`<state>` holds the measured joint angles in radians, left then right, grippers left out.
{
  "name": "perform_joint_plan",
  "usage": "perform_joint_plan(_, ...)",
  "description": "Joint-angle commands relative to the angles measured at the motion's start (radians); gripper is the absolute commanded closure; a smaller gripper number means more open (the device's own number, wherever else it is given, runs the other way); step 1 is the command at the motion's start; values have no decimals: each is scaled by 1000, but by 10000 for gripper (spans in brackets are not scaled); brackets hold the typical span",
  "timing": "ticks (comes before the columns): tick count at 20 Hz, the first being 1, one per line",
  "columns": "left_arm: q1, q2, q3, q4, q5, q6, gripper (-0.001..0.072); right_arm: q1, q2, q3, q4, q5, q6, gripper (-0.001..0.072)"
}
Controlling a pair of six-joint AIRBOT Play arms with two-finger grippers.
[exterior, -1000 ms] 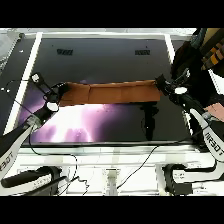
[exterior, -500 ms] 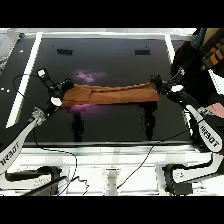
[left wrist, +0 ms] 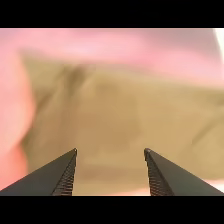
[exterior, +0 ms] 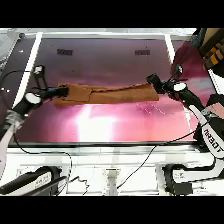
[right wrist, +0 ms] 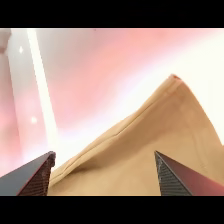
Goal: Fold the clothes and pants, and hang the long-sleeved shirts on hangers.
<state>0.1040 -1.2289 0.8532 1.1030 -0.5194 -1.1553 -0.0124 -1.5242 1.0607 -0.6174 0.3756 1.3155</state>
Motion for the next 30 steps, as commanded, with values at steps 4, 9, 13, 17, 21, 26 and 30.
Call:
perform_joint_plan(4,312,25,53,501,-504,-311,70,0,34,1,-35,40,0,25)
perform_joint_plan(9,398,-22,54,-57,-463,-53,-4,0,34,1,-35,51,0,25)
perform_joint_plan(13,394,-151,54,-470,-431,129,-6,0,34,1,-35,51,0,25)
perform_joint_plan(17,380,-306,54,-721,-417,276,-6,0,34,1,-35,51,0,25)
perform_joint_plan(21,325,-396,54,-737,-374,319,-6,0,34,1,-35,50,0,26)
perform_joint_plan(26,221,-414,75,-741,-292,397,9,1,34,1,-35,51,0,26)
perform_joint_plan(30,129,-414,114,-740,-146,397,326,1,34,1,-35,59,0,26)
